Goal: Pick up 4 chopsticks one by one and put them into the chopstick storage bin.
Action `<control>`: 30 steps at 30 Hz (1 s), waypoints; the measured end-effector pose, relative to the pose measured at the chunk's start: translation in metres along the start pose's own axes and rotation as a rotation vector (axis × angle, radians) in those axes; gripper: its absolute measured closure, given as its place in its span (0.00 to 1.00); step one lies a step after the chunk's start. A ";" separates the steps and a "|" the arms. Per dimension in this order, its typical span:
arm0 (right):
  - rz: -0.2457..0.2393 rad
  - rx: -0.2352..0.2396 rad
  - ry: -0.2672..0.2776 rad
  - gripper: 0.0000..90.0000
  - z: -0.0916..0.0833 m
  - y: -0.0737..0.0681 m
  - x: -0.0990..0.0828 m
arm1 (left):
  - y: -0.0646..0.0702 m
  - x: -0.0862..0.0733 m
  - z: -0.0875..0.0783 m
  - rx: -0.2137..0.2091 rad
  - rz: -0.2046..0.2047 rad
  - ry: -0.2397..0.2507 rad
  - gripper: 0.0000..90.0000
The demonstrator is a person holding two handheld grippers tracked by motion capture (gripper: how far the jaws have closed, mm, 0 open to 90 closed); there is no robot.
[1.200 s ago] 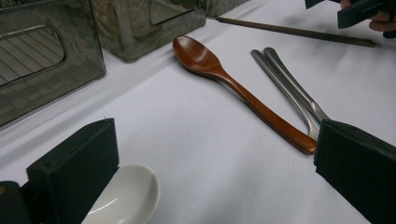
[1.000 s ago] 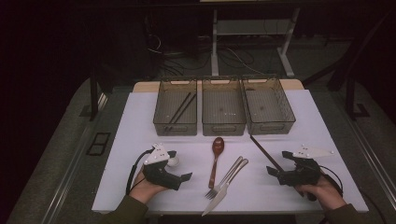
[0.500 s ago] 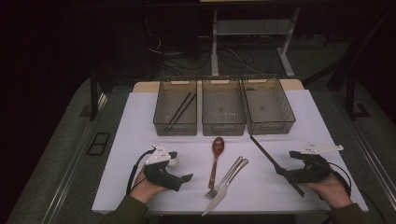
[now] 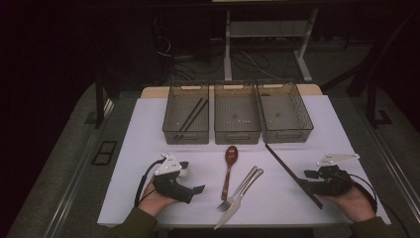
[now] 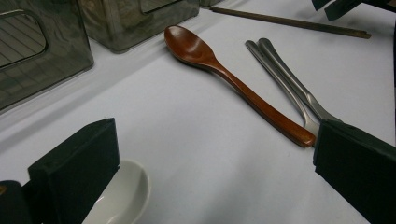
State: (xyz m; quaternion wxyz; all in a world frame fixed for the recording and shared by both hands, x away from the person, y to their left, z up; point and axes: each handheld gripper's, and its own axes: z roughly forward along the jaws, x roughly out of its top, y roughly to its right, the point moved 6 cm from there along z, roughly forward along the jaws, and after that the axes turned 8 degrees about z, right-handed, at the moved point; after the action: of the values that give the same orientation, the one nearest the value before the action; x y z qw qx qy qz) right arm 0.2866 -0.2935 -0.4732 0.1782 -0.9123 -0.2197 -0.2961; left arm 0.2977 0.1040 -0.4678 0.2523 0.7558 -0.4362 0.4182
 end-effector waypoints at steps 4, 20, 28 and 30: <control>0.002 -0.001 -0.038 0.72 -0.001 0.003 -0.006 | 0.000 0.000 0.000 0.000 0.001 -0.001 0.00; -0.006 0.004 -0.110 0.91 -0.002 0.003 -0.013 | 0.000 0.000 0.001 0.001 0.005 -0.008 0.00; -0.017 0.001 -0.123 0.93 -0.001 0.004 -0.014 | 0.001 0.000 0.001 0.001 0.005 -0.008 0.00; -0.012 0.001 -0.122 0.93 -0.002 0.004 -0.014 | 0.001 0.000 0.001 0.001 0.006 -0.009 0.00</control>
State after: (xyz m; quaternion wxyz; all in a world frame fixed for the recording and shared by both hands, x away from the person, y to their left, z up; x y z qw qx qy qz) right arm 0.2775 -0.3016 -0.4815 0.1630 -0.9273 -0.2357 -0.2409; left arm 0.2975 0.1028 -0.4690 0.2488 0.7565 -0.4391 0.4159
